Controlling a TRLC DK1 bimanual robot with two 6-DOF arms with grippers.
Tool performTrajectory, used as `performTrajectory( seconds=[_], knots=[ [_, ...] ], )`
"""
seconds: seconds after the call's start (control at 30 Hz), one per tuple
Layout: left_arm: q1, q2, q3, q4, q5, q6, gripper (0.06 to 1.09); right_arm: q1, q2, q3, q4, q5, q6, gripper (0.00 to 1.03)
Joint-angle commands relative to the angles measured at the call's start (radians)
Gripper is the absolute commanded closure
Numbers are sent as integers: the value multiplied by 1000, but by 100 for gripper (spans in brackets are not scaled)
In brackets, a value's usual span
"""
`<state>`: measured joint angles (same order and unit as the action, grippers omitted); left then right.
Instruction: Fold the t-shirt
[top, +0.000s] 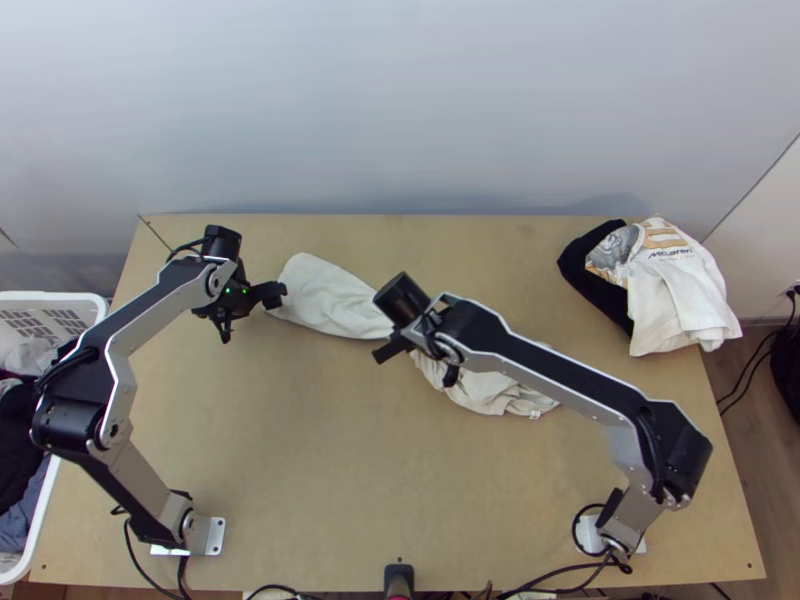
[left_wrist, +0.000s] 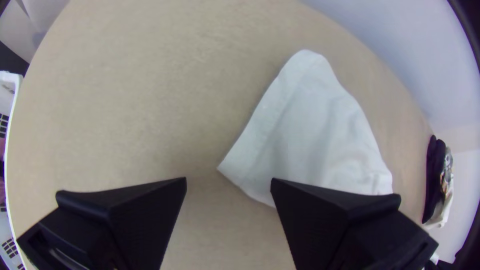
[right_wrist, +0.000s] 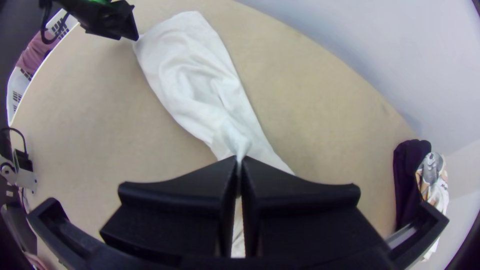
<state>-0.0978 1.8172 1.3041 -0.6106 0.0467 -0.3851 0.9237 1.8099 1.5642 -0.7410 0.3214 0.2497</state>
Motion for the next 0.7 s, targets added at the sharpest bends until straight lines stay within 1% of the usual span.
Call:
performTrajectory(
  seconds=[0.0, 0.13, 0.23, 0.27, 0.33, 0.47, 0.67],
  knots=[
    [0, 71, 34, 12, -7, -3, 26, -34, -41, 19, -34, -1, -6, 100],
    [-8, 83, 41, 28, -15, -26, 44, -34, -47, 14, -41, -1, -6, 100],
    [-26, 85, 41, 38, -16, -28, 52, -34, -46, 14, -41, -1, -6, 100],
    [-31, 85, 41, 45, -22, -28, 59, -34, -44, 16, -40, -1, -6, 100],
    [-40, 82, 38, 64, -41, -28, 77, -34, -43, 17, -40, -1, -6, 100],
    [-48, 73, 40, 80, -64, -18, 105, -42, -43, 22, -41, 1, -7, 100],
    [-34, -10, 50, 46, -62, -20, 104, -100, -73, 69, -66, 1, -33, 100]
  ],
)
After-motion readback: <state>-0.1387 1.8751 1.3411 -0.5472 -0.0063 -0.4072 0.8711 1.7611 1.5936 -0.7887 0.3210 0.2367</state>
